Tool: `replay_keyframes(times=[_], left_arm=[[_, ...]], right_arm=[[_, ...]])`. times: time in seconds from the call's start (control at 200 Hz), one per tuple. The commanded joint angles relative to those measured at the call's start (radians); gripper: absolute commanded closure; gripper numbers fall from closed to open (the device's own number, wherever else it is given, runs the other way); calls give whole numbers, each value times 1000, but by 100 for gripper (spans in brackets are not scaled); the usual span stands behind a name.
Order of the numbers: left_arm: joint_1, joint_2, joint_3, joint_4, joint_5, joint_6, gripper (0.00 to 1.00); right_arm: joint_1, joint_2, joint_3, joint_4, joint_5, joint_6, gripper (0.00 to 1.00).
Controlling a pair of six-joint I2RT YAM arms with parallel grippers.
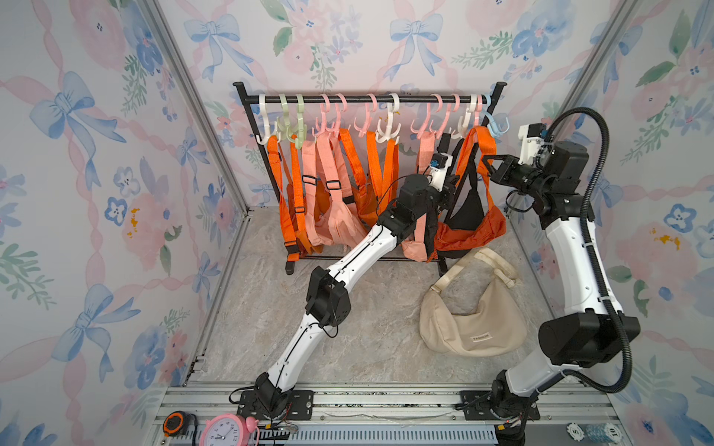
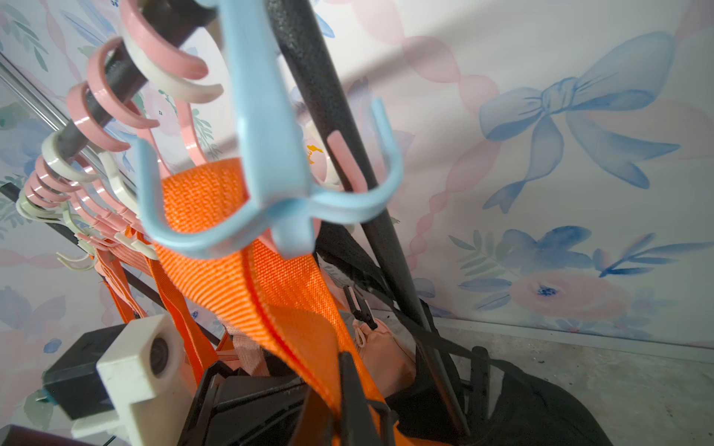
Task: Take the bag off the hook
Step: Pick up the bag from the hook, then place the bag inside the bag.
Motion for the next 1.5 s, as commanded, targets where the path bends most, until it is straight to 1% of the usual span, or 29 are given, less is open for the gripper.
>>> replay_keyframes(times=[0.0, 0.34, 0.605, 0.78, 0.925, 1.04, 1.21, 1.4, 1.495], left_arm=[[1, -87, 32, 1, -12, 29, 100], [-17, -173, 31, -84, -39, 96, 100], [-64, -249, 17, -149, -80, 187, 100], [-95, -340, -63, -155, -104, 233, 100], [-138, -430, -171, -152, -161, 305, 100], [-167, -503, -269, -141, -196, 327, 100], [-202, -652, -506, -43, -228, 326, 100], [-244, -824, -774, 78, -288, 338, 100], [-263, -893, -870, 108, -300, 329, 100]], right_arm=[[20, -7, 35, 2, -27, 20, 100], [40, -26, -7, 31, -34, 43, 100], [46, -81, -23, 12, -19, 39, 100], [45, -164, -84, 12, 5, 36, 100], [46, -259, -160, 8, 69, 31, 100], [45, -332, -211, -5, 102, 30, 100], [45, -441, -287, -42, 147, 32, 100], [44, -594, -385, -107, 243, 36, 100], [43, -672, -421, -157, 283, 25, 100]])
